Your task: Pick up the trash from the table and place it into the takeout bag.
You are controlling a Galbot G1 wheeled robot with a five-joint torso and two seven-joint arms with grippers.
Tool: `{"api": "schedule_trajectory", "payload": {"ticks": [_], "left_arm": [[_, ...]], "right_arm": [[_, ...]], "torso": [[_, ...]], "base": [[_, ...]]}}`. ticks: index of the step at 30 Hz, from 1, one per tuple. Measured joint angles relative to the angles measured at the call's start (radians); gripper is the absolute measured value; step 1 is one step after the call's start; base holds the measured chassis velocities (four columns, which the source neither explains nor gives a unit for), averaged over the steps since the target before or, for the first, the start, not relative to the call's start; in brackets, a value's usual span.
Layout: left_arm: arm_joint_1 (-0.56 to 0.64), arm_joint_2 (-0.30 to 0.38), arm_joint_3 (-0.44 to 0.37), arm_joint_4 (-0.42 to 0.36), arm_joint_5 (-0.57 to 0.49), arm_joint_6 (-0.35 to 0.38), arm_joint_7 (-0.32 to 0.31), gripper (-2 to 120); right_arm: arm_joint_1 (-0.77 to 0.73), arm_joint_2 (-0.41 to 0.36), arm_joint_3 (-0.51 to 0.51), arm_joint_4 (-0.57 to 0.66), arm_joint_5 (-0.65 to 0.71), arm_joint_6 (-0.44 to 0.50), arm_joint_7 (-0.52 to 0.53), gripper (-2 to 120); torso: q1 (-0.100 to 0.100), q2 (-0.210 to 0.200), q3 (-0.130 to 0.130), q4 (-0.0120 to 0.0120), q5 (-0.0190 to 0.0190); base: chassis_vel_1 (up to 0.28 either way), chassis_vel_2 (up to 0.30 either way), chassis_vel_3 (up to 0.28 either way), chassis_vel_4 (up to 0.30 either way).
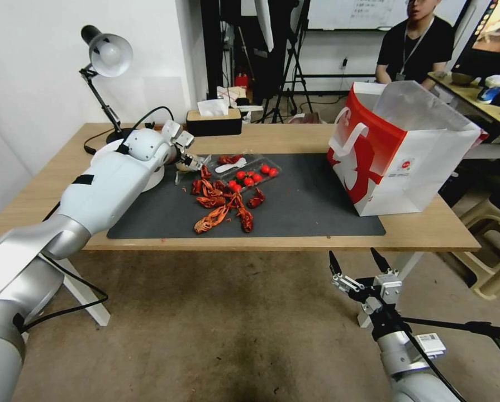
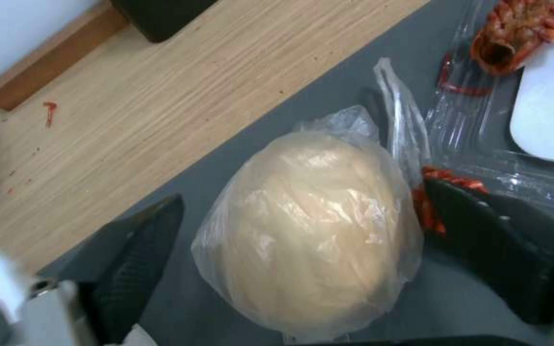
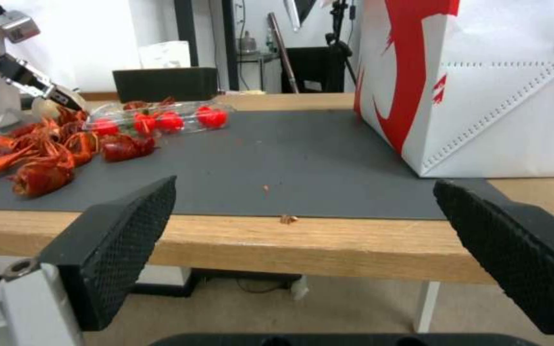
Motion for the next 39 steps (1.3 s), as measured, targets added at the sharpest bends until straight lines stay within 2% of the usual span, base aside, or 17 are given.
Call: {"api": "schedule_trajectory", "payload": {"ticks": [3, 7, 10, 13, 15, 16, 19, 21, 23, 28, 39], "left_arm": [[0.002, -0.001, -0.003, 0.004, -0.004, 0.0, 0.001, 82], [0.004, -0.001, -0.006, 0.006, -0.007, 0.001, 0.001, 74], [0.007, 0.001, -0.007, 0.005, -0.013, 0.001, 0.0, 58], [0.008, 0.002, -0.008, 0.005, -0.017, 0.001, -0.003, 52], [0.008, 0.003, -0.011, 0.005, -0.023, 0.001, -0.007, 38], [0.008, 0.003, -0.011, 0.005, -0.023, 0.001, -0.007, 38], [0.009, 0.004, -0.014, 0.002, -0.033, 0.002, -0.016, 25], [0.009, 0.004, -0.016, 0.001, -0.037, 0.002, -0.02, 22], [0.009, 0.007, -0.02, -0.003, -0.045, 0.002, -0.03, 11], [0.009, 0.015, -0.026, -0.009, -0.049, 0.002, -0.033, 4], [0.021, 0.027, -0.056, -0.04, -0.073, 0.002, -0.055, 4]], "right_arm": [[0.001, 0.001, -0.001, -0.001, 0.0, 0.0, 0.0, 100], [0.002, 0.001, -0.001, -0.001, 0.0, 0.0, 0.0, 100], [0.003, 0.0, -0.001, -0.002, 0.0, 0.0, 0.0, 100], [0.004, 0.0, -0.002, -0.003, 0.0, 0.0, 0.0, 100], [0.007, 0.0, -0.003, -0.003, 0.0, 0.0, 0.0, 100], [0.007, 0.0, -0.003, -0.003, 0.0, 0.0, 0.0, 100], [0.01, -0.001, -0.004, -0.004, 0.0, -0.001, 0.0, 100], [0.01, -0.001, -0.004, -0.004, 0.0, -0.001, 0.0, 100], [0.011, -0.001, -0.004, -0.004, 0.0, -0.002, 0.0, 100], [0.011, -0.001, -0.005, -0.004, 0.0, -0.003, 0.0, 100], [0.016, -0.003, -0.007, 0.0, -0.001, -0.007, 0.0, 100]], "torso": [[0.0, 0.0, 0.0, 0.0002, -0.0003], [0.0, 0.0, 0.0, 0.0001, -0.0002], [0.0, 0.0, 0.0, 0.0001, 0.0], [0.0, 0.0, 0.0, 0.0001, -0.0001], [0.0, 0.0, 0.0, 0.0001, 0.0], [0.0, 0.0, 0.0, 0.0001, 0.0], [0.0, 0.0, 0.0, 0.0001, 0.0], [0.0, 0.0, 0.0, 0.0001, -0.0001], [0.0, 0.0, 0.0, -0.0001, 0.0], [0.0, 0.0, 0.0, 0.0002, 0.0], [0.0, 0.0, 0.0, 0.0, -0.0001]], "base": [[0.0, 0.0, 0.0, 0.0], [0.0, 0.0, 0.0, 0.0], [0.0, 0.0, 0.0, 0.0], [0.0, 0.0, 0.0, 0.0], [0.0, 0.0, 0.0, 0.0], [0.0, 0.0, 0.0, 0.0], [0.0, 0.0, 0.0, 0.0], [0.0, 0.0, 0.0, 0.0], [0.0, 0.0, 0.0, 0.0], [0.0, 0.0, 0.0, 0.0], [0.0, 0.0, 0.0, 0.0]]}}
